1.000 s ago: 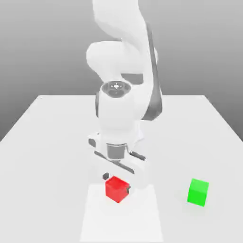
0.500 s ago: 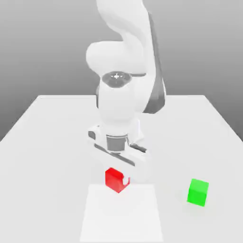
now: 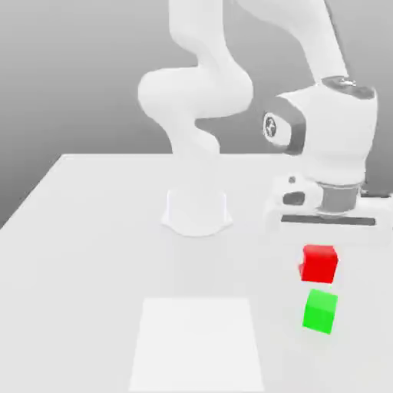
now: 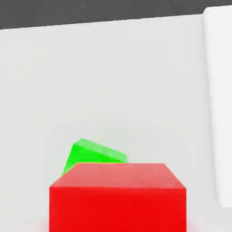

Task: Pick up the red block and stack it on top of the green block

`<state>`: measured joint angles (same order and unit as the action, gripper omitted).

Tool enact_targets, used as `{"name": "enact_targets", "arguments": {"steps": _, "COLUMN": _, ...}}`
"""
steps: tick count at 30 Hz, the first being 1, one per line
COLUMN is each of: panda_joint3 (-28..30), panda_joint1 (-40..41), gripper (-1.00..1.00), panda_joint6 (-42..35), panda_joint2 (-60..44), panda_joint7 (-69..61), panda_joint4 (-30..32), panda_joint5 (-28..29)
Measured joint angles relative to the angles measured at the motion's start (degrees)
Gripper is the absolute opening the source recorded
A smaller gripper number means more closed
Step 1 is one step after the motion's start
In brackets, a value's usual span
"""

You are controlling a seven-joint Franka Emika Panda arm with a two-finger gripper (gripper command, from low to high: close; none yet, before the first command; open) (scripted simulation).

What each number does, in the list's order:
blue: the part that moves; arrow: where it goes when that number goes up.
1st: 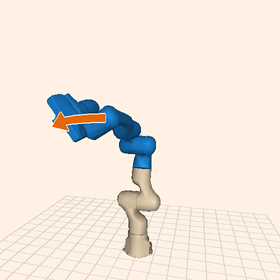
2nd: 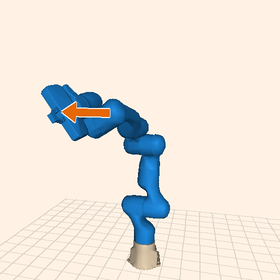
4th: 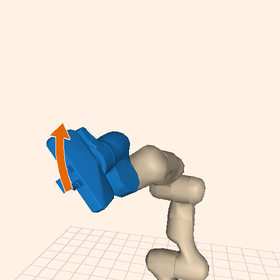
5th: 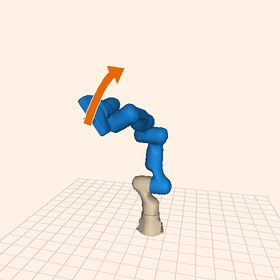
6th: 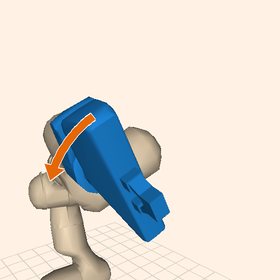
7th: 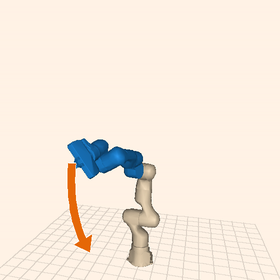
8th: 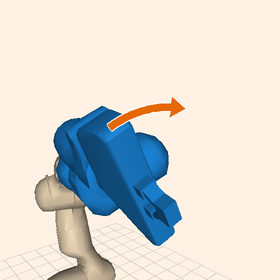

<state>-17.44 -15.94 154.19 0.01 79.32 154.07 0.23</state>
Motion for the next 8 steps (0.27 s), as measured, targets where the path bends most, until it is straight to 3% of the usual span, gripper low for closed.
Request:
{"name": "enact_targets", "arguments": {"steps": 4, "panda_joint3": 2.31, "panda_joint1": -0.6, "gripper": -1.0, "panda_joint6": 6.26, "panda_joint2": -7.09, "panda_joint7": 4.08, "panda_joint4": -0.54, "panda_joint5": 5.71}}
{"name": "enact_targets", "arguments": {"steps": 5, "panda_joint3": 3.09, "panda_joint1": -1.13, "gripper": 1.0, "panda_joint6": 7.81, "panda_joint2": -8.82, "panda_joint7": 5.07, "panda_joint4": -0.6, "panda_joint5": 7.09}}
{"name": "enact_targets", "arguments": {"steps": 8, "panda_joint3": 3.09, "panda_joint1": -1.12, "gripper": 1.0, "panda_joint6": 7.81, "panda_joint2": -8.82, "panda_joint7": 5.07, "panda_joint4": -0.6, "panda_joint5": 7.09}}
